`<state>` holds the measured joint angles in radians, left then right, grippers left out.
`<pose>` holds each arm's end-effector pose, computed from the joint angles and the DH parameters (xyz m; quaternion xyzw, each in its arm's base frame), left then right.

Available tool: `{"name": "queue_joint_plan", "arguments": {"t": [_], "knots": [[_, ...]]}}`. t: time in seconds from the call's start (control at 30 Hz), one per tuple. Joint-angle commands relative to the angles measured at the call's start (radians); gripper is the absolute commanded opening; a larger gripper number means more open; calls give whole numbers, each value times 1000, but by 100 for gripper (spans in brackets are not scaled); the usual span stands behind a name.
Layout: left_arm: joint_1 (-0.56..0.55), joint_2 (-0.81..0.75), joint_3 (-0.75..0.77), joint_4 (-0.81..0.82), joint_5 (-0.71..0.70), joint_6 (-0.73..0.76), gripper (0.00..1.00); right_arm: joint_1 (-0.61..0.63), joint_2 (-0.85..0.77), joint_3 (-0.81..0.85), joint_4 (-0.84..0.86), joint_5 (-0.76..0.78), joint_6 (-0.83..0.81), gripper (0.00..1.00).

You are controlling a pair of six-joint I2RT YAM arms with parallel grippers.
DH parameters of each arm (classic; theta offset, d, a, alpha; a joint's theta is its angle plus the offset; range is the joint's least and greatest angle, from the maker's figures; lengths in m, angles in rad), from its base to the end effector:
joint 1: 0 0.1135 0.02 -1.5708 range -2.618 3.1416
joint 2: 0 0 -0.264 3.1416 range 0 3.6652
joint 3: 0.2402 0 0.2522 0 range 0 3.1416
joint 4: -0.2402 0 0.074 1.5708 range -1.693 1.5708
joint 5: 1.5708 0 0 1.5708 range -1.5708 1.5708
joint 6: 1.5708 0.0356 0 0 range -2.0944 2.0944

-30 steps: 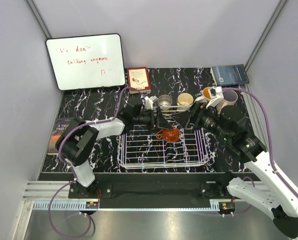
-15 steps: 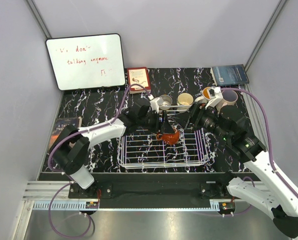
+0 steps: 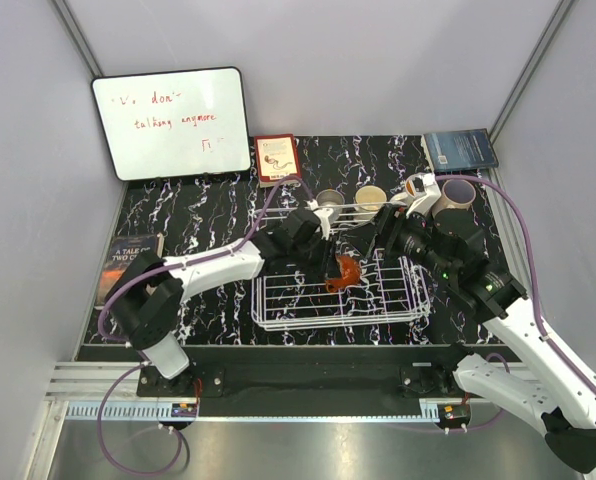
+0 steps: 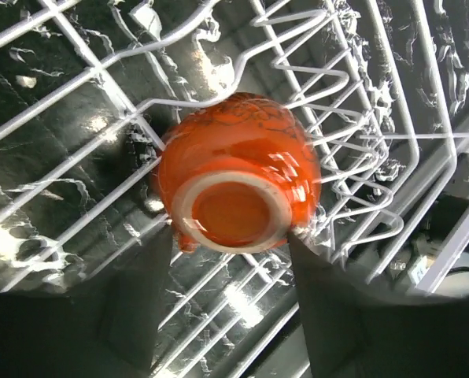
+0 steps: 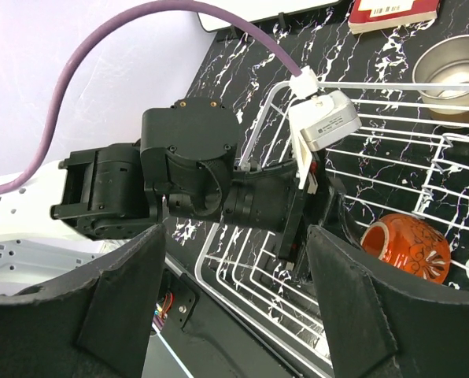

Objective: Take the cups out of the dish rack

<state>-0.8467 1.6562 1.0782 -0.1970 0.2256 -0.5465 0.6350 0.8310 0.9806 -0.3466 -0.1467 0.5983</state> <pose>0.2313 -0.2735 0.2169 0.1801 0.8992 -0.3266 0.2287 0.1438 0.1124 0.3830 -0.0606 0.7702 0.4120 0.4832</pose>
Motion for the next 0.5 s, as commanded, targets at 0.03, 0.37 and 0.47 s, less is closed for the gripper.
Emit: {"name": "queue_joint_plan", "arguments": {"t": [0.03, 0.37, 0.47], "knots": [[-14, 39, 19, -79, -103, 48, 0, 3, -6, 4, 6, 12, -15, 80], [-14, 34, 69, -139, -150, 72, 21, 5, -10, 6, 0, 7, -20, 80], [-14, 31, 65, -145, -155, 71, 25, 3, -16, 7, 0, 6, -20, 80]]}}
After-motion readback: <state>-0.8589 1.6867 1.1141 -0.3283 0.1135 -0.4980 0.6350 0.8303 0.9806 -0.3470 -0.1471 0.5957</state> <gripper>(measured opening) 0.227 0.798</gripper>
